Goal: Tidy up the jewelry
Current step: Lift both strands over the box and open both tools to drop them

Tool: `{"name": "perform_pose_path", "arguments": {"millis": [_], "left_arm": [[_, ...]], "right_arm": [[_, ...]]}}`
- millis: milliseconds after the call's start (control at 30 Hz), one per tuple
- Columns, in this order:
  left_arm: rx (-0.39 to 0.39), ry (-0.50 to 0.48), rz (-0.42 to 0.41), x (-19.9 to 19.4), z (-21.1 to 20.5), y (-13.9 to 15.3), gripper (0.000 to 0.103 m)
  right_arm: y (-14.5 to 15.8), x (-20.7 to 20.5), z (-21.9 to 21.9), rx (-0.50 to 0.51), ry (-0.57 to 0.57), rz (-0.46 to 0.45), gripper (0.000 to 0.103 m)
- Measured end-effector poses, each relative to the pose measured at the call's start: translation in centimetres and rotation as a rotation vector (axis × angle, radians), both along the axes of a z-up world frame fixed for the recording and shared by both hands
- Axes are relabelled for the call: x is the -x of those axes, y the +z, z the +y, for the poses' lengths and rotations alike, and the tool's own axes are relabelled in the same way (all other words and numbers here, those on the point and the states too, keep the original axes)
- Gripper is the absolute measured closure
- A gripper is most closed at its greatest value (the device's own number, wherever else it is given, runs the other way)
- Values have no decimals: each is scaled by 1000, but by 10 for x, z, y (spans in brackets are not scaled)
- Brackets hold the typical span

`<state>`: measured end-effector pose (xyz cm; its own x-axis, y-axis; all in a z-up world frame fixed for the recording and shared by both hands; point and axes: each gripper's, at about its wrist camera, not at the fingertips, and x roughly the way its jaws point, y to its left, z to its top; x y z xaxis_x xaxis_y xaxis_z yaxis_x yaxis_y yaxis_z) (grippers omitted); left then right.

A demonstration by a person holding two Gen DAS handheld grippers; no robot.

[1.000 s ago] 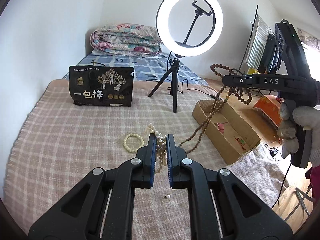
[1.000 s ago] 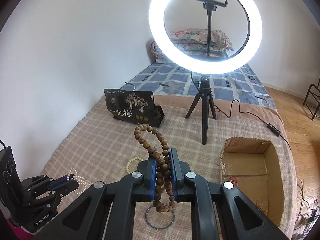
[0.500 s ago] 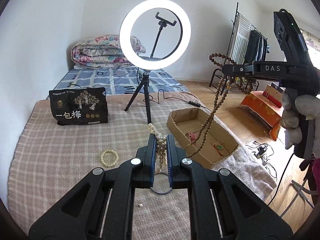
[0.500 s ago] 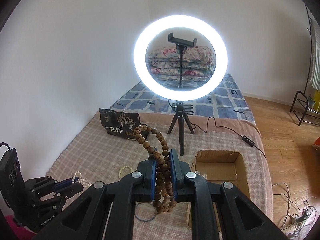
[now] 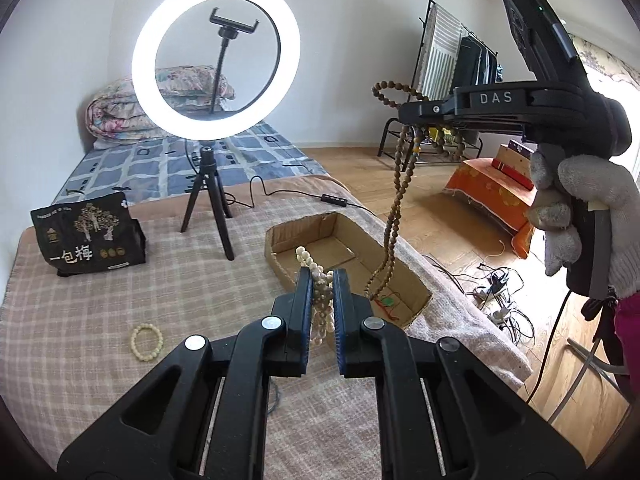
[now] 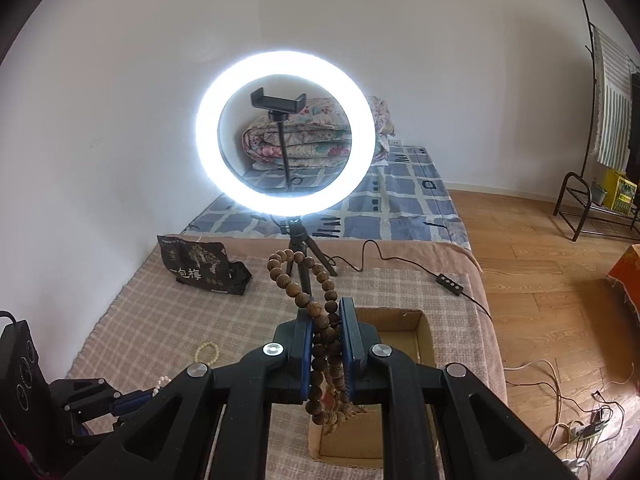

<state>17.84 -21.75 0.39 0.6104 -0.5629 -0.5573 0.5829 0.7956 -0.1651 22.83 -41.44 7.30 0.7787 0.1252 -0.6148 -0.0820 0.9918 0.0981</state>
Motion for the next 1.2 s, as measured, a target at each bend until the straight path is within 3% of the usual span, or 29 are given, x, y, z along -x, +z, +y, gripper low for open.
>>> {"name": "perform_pose_path", "arguments": {"millis": [500,1067,1167,1200], "left_arm": [[-38,-82,95,-32,-75,-51,95],[-85,-140,181,-51,-103,-97,95],[-91,-152,170,-50,-104,-96,95],[-95,-154,173,-50,-104,-96,95]], "right_arm": [[-52,-54,-52,-2,-53,69,93],[-120,-86,-66,-35,-62,173,92],[-124,-87,-65,-37,-56,183,90],[-124,-86,-65,-31,-59,182,82]]}}
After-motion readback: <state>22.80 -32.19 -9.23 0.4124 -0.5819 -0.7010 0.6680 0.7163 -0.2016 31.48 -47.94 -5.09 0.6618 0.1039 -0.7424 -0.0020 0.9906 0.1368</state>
